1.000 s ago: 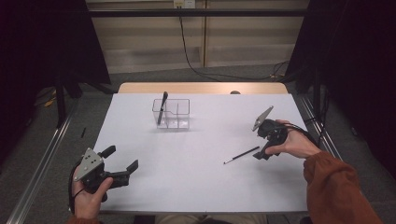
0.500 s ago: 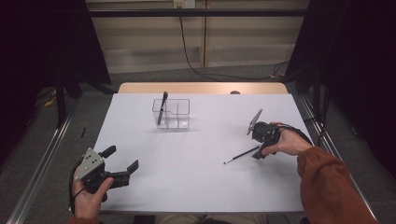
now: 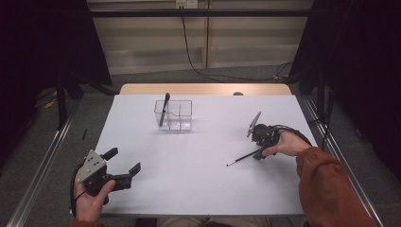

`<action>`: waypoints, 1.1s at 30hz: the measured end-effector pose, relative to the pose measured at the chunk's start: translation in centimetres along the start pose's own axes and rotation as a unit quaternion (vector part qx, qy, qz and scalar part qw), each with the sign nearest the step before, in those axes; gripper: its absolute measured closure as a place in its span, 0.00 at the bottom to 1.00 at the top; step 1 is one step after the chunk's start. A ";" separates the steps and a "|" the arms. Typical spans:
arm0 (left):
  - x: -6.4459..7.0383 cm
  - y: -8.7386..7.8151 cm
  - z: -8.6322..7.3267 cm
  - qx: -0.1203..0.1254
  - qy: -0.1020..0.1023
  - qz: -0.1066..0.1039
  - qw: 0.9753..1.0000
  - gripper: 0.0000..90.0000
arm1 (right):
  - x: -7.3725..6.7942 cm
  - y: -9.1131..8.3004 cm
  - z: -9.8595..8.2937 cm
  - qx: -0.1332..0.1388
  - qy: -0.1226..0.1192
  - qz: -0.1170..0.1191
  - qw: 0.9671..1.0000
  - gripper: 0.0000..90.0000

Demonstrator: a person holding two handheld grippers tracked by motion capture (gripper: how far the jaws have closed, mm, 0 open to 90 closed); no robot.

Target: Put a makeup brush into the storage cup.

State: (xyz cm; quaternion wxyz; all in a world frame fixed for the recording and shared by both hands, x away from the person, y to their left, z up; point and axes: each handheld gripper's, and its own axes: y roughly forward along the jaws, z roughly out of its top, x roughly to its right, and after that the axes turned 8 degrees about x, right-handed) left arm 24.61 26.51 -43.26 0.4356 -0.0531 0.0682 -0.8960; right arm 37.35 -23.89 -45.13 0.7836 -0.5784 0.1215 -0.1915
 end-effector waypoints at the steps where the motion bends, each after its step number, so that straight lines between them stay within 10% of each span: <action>1: 0.0 0.0 0.0 0.000 -0.001 0.000 1.000 0.03 | 0.0 0.0 0.0 0.000 0.003 0.002 1.000 0.42; 33: -0.1 0.0 -0.1 -0.009 0.002 0.002 1.000 0.03 | 0.1 0.2 1.4 -0.057 -0.016 0.041 0.997 0.91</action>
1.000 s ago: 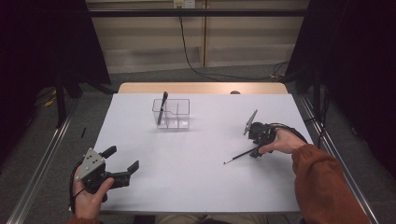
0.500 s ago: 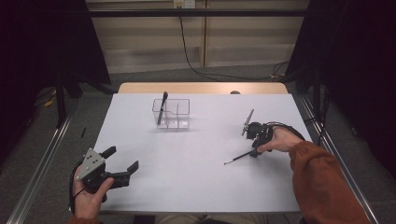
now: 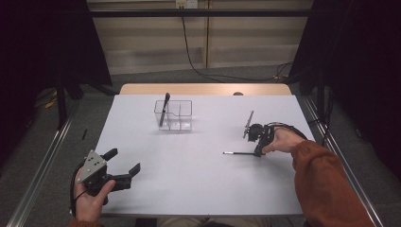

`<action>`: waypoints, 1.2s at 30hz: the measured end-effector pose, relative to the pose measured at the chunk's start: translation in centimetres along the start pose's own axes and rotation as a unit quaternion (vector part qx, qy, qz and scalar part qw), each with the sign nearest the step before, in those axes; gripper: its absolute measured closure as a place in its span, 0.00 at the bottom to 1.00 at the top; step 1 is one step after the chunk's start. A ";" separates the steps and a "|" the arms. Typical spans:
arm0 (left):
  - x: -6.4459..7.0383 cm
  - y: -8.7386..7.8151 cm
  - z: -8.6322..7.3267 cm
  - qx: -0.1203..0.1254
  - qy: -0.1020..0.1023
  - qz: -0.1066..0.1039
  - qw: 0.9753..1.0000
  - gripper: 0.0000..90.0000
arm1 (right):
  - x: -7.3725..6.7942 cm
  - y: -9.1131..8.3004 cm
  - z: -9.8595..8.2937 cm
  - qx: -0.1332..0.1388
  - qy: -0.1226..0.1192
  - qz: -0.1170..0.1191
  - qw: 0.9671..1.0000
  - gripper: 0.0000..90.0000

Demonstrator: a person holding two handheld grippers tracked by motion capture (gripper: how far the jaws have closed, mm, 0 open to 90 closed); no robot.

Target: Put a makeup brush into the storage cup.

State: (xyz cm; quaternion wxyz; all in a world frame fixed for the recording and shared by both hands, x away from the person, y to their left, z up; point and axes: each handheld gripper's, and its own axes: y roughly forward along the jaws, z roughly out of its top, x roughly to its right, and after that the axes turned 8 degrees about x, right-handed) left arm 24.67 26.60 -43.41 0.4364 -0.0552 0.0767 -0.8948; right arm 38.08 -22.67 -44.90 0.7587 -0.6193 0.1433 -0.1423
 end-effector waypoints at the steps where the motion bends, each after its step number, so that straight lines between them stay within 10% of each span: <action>1: 0.0 0.0 0.0 0.000 0.000 0.000 1.000 0.03 | 0.0 0.0 0.0 0.000 0.000 0.001 1.000 0.92; 21: -0.2 0.0 -0.1 -0.004 0.002 0.002 1.000 0.03 | -0.2 -0.2 -0.1 0.001 0.000 -0.001 1.000 0.96; 36: -0.2 0.0 -0.1 -0.003 -0.003 0.004 1.000 0.03 | -0.7 -1.8 -0.3 0.084 0.029 -0.030 0.996 0.96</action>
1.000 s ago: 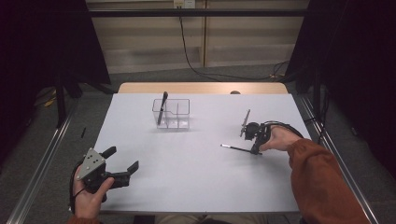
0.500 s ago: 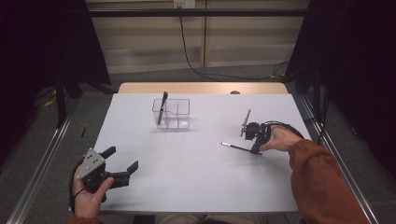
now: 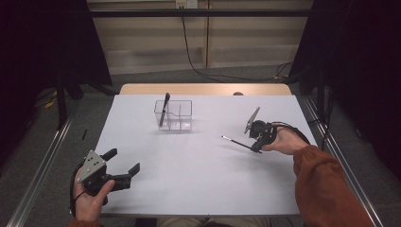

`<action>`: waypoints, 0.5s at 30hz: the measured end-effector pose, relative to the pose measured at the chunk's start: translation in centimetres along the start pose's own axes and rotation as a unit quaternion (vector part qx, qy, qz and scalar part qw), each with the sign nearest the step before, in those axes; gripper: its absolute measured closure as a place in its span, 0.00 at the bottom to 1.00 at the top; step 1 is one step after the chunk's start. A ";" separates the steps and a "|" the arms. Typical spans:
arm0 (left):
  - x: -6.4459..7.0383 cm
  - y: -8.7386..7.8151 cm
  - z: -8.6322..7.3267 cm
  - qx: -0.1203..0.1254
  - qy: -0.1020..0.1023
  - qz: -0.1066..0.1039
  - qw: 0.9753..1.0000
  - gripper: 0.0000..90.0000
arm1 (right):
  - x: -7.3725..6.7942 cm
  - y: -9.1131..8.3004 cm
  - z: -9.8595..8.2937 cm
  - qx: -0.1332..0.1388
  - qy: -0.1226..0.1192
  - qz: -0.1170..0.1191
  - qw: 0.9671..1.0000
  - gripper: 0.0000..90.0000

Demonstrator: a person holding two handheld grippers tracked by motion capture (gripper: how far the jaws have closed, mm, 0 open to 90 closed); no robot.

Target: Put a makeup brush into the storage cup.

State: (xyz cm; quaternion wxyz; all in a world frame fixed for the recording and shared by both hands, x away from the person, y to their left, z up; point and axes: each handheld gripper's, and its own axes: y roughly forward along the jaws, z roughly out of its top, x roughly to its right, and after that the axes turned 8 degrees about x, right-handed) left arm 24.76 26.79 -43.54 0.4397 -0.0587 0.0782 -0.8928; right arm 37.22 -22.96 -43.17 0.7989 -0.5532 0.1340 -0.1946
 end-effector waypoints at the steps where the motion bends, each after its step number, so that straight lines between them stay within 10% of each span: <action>1: 0.0 0.0 0.0 0.001 0.001 0.001 1.000 0.03 | 0.1 -0.2 -0.1 0.011 0.007 0.001 1.000 0.96; 15: 0.0 0.0 0.0 0.003 -0.001 0.001 1.000 0.03 | -0.6 -1.5 -2.0 0.120 0.060 -0.006 0.991 0.96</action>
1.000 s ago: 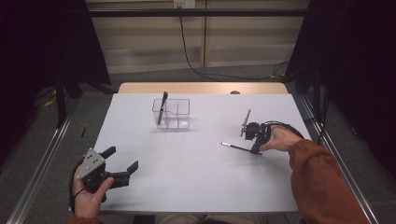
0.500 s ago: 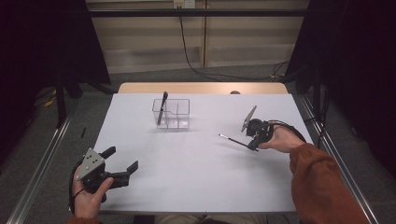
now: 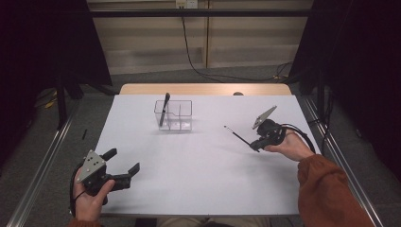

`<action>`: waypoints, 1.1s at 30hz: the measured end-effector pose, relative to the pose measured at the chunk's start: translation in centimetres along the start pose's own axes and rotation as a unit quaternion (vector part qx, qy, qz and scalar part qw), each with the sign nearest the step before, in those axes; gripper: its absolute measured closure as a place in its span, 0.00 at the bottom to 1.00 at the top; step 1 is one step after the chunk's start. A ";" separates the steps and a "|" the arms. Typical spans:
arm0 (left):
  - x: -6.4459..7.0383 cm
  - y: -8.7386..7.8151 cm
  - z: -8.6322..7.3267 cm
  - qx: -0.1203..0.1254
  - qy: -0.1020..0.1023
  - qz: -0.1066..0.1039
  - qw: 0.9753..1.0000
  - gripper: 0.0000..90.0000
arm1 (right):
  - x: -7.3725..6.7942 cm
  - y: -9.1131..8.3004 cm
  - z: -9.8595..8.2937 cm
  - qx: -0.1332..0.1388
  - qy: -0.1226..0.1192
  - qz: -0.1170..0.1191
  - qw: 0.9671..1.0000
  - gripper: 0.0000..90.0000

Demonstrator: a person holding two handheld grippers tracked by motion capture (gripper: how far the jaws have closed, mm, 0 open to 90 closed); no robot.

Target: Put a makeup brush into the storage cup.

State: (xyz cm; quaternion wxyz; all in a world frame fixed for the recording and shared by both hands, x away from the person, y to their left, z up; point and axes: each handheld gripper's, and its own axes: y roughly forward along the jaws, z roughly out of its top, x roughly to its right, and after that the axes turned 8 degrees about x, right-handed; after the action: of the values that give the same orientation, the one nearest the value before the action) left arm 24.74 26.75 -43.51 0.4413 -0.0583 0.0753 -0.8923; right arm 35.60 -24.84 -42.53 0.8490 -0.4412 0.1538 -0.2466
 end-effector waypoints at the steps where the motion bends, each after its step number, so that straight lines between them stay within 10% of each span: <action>1: 0.0 0.0 0.0 -0.001 0.003 0.000 1.000 0.03 | -0.2 -0.1 -0.1 0.005 0.000 0.000 1.000 0.96; 13: 0.0 -0.1 0.1 0.002 0.004 0.002 1.000 0.03 | -1.2 -0.2 -1.7 0.088 0.053 0.005 0.995 0.96; 26: 0.1 -0.1 0.1 0.005 0.011 0.001 1.000 0.03 | -2.1 -0.2 -2.5 0.185 0.055 -0.015 0.981 0.96; 33: 0.1 -0.2 0.2 0.005 0.007 0.000 1.000 0.03 | -2.2 0.3 -2.8 0.235 0.076 -0.036 0.968 0.96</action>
State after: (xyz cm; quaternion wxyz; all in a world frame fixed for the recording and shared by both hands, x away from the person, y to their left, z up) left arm 24.58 26.78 -43.33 0.4407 -0.0498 0.0741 -0.8932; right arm 32.50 -25.30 -44.29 0.9054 -0.2143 0.1395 -0.3389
